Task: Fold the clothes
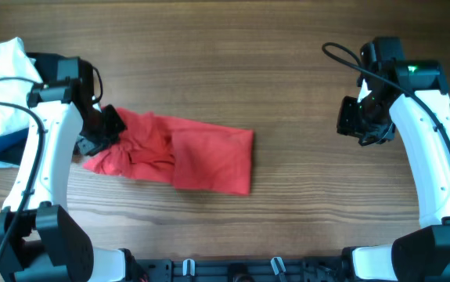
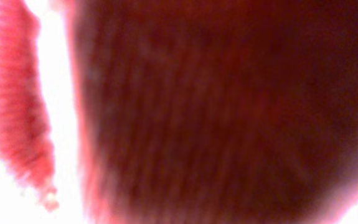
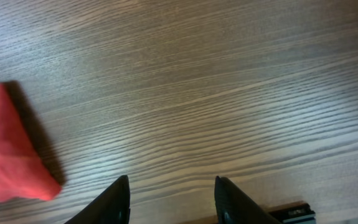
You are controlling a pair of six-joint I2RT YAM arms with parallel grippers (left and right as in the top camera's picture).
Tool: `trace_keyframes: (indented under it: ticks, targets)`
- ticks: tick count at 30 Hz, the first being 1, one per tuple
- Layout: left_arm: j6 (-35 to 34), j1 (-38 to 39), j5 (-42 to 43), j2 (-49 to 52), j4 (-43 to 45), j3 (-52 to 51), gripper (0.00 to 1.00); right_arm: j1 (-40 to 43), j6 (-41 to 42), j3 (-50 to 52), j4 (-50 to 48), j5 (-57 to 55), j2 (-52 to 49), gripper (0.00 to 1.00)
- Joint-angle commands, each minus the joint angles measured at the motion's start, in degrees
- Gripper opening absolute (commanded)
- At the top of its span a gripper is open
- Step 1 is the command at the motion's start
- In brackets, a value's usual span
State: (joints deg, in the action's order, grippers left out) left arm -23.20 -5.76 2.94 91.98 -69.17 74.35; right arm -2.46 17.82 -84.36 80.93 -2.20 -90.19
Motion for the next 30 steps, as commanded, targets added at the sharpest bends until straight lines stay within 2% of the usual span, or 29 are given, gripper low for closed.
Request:
trace_keyframes:
  ticks: [1, 5, 9, 13, 19, 21, 23, 27, 30]
  targets:
    - [0.20, 6.84, 0.63, -0.20, -3.58, 1.79, 0.04, 0.13, -1.16, 0.37, -0.70, -0.83, 0.39, 0.44]
    - [-2.64, 18.08, 0.57, -0.13, -4.79, 1.79, 0.04, 0.13, -1.33, 0.39, -0.70, -0.83, 0.39, 0.45]
    - [-7.26, 31.43, -1.75, -0.02, -1.68, 1.75, 0.05, 0.13, -1.31, 0.39, -0.52, -0.83, 0.39, 0.44]
    - [-10.80, 39.32, -4.09, 2.03, 0.66, 1.75, 0.07, 0.13, -1.36, 0.39, 0.09, -0.83, 0.39, 0.45]
    - [-12.24, 44.22, -3.34, 6.97, 3.32, 1.75, 0.14, 0.13, -1.31, 0.39, 0.26, -0.81, 0.39, 0.44]
    - [-12.22, 45.22, -1.27, 7.74, 4.44, 1.75, 0.34, 0.13, -1.36, 0.39, 0.42, -0.81, 0.39, 0.44]
    - [-11.50, 46.36, 3.63, 7.74, 6.23, 1.79, 0.45, 0.13, -1.33, 0.39, 0.37, -0.81, 0.39, 0.44]
    - [-6.93, 46.18, 6.38, 4.44, 6.62, 2.51, 0.49, 0.13, -1.33, 0.39, 0.35, -0.09, 0.39, 0.44]
    - [-5.49, 41.13, 4.52, -2.95, 6.62, 2.51, 0.49, 0.13, -1.38, 0.39, 0.35, 0.76, 0.39, 0.45]
